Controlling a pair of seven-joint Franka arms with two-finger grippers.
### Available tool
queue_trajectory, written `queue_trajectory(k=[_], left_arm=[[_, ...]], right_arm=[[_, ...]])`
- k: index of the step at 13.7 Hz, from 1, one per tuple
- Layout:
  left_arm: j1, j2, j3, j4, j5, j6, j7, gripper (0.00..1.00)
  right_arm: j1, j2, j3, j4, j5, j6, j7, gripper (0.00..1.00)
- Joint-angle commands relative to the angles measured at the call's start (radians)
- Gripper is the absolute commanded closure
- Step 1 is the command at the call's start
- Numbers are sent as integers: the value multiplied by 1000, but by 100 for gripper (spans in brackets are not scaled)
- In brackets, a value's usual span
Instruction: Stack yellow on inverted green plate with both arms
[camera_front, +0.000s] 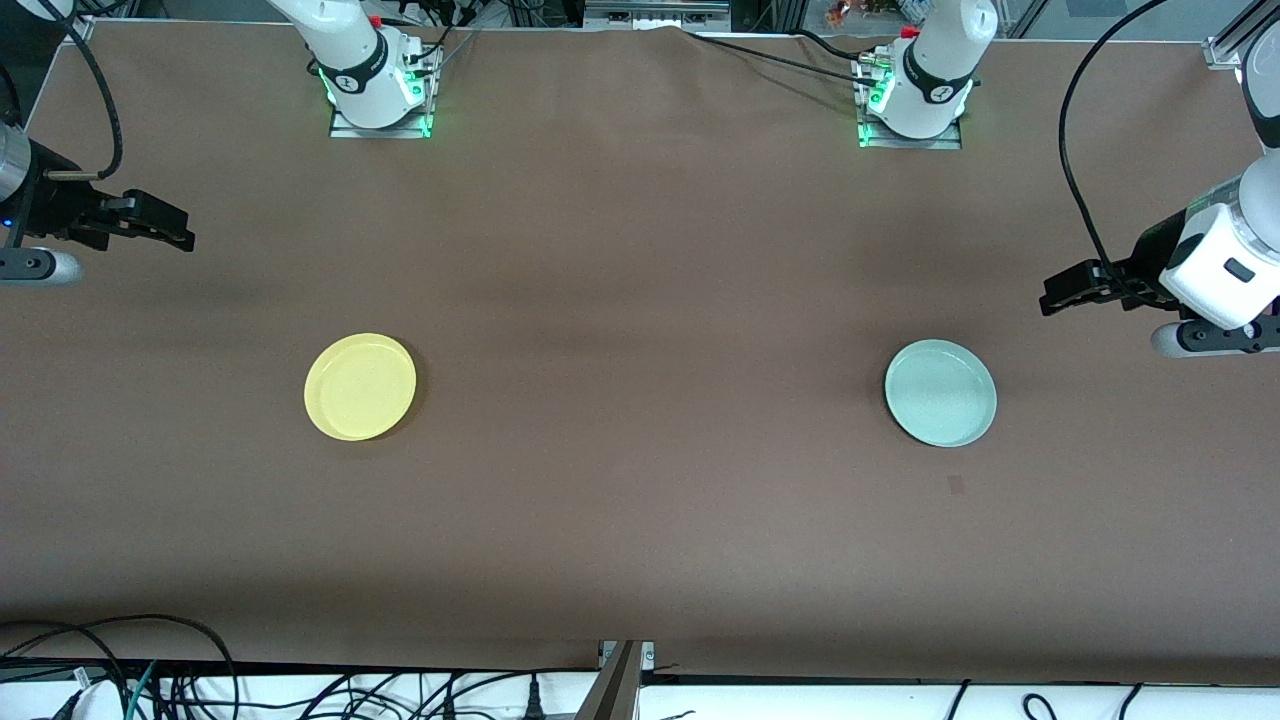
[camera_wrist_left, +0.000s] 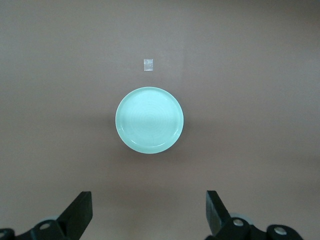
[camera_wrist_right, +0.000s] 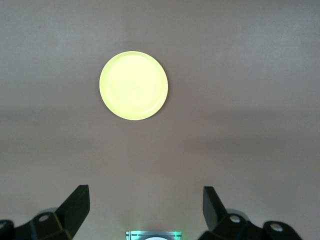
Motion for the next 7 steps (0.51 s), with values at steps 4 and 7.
queue_trajectory(k=[4, 7], left_arm=[[-5, 11, 2, 27, -10, -14, -1, 0], [-6, 13, 2, 37, -8, -25, 0, 0]], right_arm=[[-3, 5, 1, 9, -1, 23, -1, 0], [-3, 10, 3, 9, 1, 72, -1, 0]])
